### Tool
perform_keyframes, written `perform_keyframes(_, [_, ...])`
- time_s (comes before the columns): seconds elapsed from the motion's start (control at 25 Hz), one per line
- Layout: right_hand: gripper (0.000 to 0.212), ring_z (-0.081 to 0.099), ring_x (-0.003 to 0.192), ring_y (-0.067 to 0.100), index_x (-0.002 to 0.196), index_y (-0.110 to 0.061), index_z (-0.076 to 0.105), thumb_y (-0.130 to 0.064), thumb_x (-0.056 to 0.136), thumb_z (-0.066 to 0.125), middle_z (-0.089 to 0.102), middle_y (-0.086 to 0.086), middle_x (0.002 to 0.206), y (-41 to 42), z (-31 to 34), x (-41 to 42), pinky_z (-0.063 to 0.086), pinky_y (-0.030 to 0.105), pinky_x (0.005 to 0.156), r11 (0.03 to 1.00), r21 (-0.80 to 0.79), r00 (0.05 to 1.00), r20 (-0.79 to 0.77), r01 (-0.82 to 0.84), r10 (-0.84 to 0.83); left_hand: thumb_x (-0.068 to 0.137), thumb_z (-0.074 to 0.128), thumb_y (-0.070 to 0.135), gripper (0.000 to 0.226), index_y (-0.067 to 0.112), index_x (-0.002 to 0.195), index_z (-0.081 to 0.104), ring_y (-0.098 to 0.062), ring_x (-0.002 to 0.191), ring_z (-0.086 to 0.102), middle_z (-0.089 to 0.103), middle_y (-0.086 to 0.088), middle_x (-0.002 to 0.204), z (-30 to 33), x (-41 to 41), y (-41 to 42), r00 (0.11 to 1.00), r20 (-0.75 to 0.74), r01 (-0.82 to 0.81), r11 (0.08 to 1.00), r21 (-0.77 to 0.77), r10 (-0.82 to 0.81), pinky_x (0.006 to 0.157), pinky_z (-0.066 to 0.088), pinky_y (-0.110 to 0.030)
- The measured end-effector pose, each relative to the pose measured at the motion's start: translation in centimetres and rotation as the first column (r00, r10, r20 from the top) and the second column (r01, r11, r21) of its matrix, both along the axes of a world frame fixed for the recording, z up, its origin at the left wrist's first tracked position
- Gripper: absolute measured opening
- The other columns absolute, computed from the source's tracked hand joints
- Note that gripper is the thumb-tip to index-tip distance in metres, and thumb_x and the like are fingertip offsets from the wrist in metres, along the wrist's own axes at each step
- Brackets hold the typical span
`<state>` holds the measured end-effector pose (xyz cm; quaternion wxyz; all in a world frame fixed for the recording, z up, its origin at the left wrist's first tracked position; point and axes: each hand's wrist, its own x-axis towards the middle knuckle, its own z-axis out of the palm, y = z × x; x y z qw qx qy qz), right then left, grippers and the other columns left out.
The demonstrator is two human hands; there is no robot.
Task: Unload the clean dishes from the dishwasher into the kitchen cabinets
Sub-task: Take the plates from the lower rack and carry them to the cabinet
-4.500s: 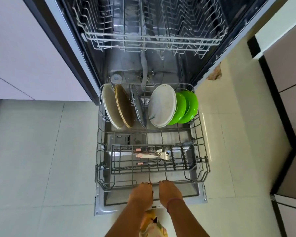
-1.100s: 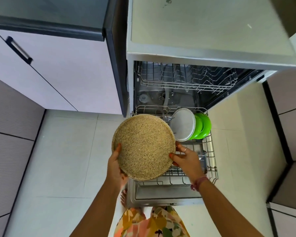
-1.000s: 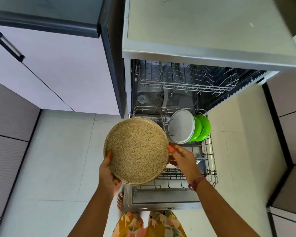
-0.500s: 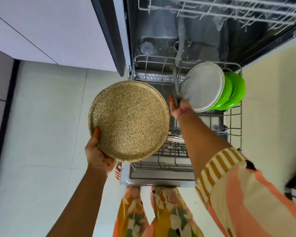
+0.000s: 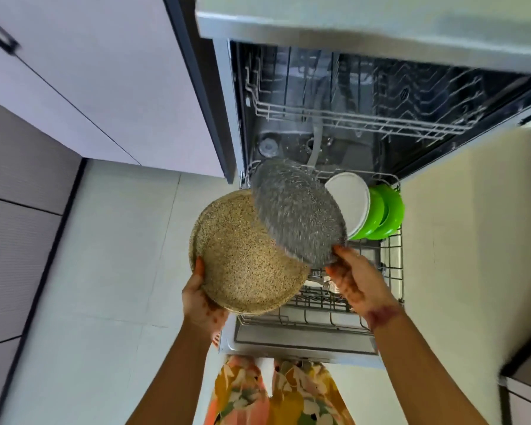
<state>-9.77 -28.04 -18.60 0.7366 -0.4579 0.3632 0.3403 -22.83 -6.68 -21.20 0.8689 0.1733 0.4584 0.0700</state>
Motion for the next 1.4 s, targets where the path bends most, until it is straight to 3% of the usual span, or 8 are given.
perform_keyframes(0.16, [0.03, 0.07, 0.077, 0.011, 0.124, -0.011, 0.056, -0.004, 0.096, 0.048, 0.068, 0.005, 0.103, -1.3, 4.8, 0.6, 0.059, 0.029, 0.059, 0.949, -0.204, 0.91, 0.294, -0.24, 0.293, 0.099, 0.028, 0.041, 0.045, 0.018, 0.119, 0.062, -0.032, 0.102, 0.067, 0.068, -0.013, 0.116, 3.3, 2.4, -1.7, 0.996, 0.086, 0.007, 0.999, -0.051, -0.002, 0.09, 0.052, -0.05])
perform_keyframes(0.28, [0.038, 0.066, 0.094, 0.011, 0.131, -0.018, 0.054, -0.008, 0.094, 0.052, 0.068, -0.001, 0.113, -2.0, 7.3, 2.5, 0.059, 0.028, 0.067, 0.889, -0.331, 0.813, 0.389, -0.316, 0.434, 0.098, 0.029, 0.049, 0.05, 0.021, 0.126, 0.059, -0.035, 0.115, 0.058, 0.062, -0.015, 0.127, 4.6, 3.6, -2.4, 0.995, 0.094, 0.048, 0.997, -0.056, -0.043, 0.103, 0.04, -0.053])
perform_keyframes(0.6, [0.051, 0.06, 0.085, 0.007, 0.14, -0.027, 0.041, -0.01, 0.093, 0.055, 0.065, -0.009, 0.106, -2.9, 9.1, 4.7, 0.054, 0.025, 0.071, 0.636, -0.62, 0.529, 0.384, -0.459, 0.756, 0.065, 0.064, 0.07, 0.084, 0.016, 0.13, 0.056, -0.038, 0.115, 0.059, 0.063, -0.015, 0.125, 6.5, 4.9, -3.5, 0.98, 0.136, 0.143, 0.99, 0.006, -0.142, 0.098, 0.043, -0.059])
perform_keyframes(0.76, [0.058, 0.062, 0.086, 0.005, 0.141, -0.026, 0.033, -0.003, 0.093, 0.054, 0.064, -0.012, 0.105, -3.2, 8.3, 4.4, 0.056, 0.016, 0.071, 0.676, -0.562, 0.567, 0.391, -0.477, 0.725, 0.073, 0.07, 0.027, 0.051, 0.008, 0.119, 0.059, -0.036, 0.093, 0.068, 0.072, -0.017, 0.104, 6.8, 5.2, -2.5, 0.977, 0.034, 0.209, 0.977, 0.034, -0.21, 0.091, 0.049, -0.055])
perform_keyframes(0.92, [0.054, 0.063, 0.088, 0.004, 0.138, -0.026, 0.038, -0.001, 0.093, 0.054, 0.064, -0.012, 0.108, -3.6, 5.7, 4.0, 0.057, 0.019, 0.077, 0.731, -0.485, 0.622, 0.399, -0.48, 0.673, 0.081, 0.059, 0.016, 0.035, 0.006, 0.114, 0.06, -0.034, 0.088, 0.067, 0.073, -0.014, 0.094, 5.2, 6.1, -2.3, 0.969, -0.073, 0.239, 0.97, 0.034, -0.236, 0.084, 0.052, -0.048])
perform_keyframes(1.12, [0.032, 0.063, 0.092, 0.021, 0.122, -0.009, 0.06, -0.027, 0.097, 0.052, 0.068, 0.004, 0.102, -5.0, -3.7, 7.1, 0.052, 0.034, 0.083, 0.87, -0.447, 0.909, 0.242, -0.207, 0.341, 0.086, 0.053, 0.016, 0.024, 0.009, 0.107, 0.062, -0.032, 0.086, 0.066, 0.074, -0.01, 0.089, 0.5, 6.1, -2.1, 0.977, -0.13, 0.177, 0.983, 0.054, -0.169, 0.078, 0.052, -0.043])
perform_keyframes(1.28, [0.053, 0.061, 0.105, 0.03, 0.131, 0.001, 0.049, -0.031, 0.09, 0.058, 0.064, 0.015, 0.116, -6.2, -13.6, 11.1, 0.047, 0.032, 0.084, 0.529, -0.818, 0.871, 0.073, -0.226, 0.486, 0.087, 0.049, 0.015, 0.021, 0.011, 0.097, 0.067, -0.027, 0.077, 0.069, 0.075, -0.007, 0.083, -5.1, 6.5, -2.0, 0.976, -0.172, 0.142, 0.988, 0.056, -0.131, 0.072, 0.054, -0.04])
perform_keyframes(1.4, [0.034, 0.06, 0.102, 0.036, 0.113, 0.002, 0.062, -0.024, 0.095, 0.051, 0.065, 0.022, 0.112, -6.4, -18.3, 13.0, 0.033, 0.025, 0.069, 0.364, -0.905, 0.81, 0.036, -0.222, 0.585, 0.089, 0.045, 0.014, 0.032, 0.013, 0.08, 0.075, -0.024, 0.07, 0.071, 0.074, -0.006, 0.08, -8.4, 6.8, -2.5, 0.975, -0.19, 0.124, 0.992, 0.037, -0.114, 0.064, 0.058, -0.037])
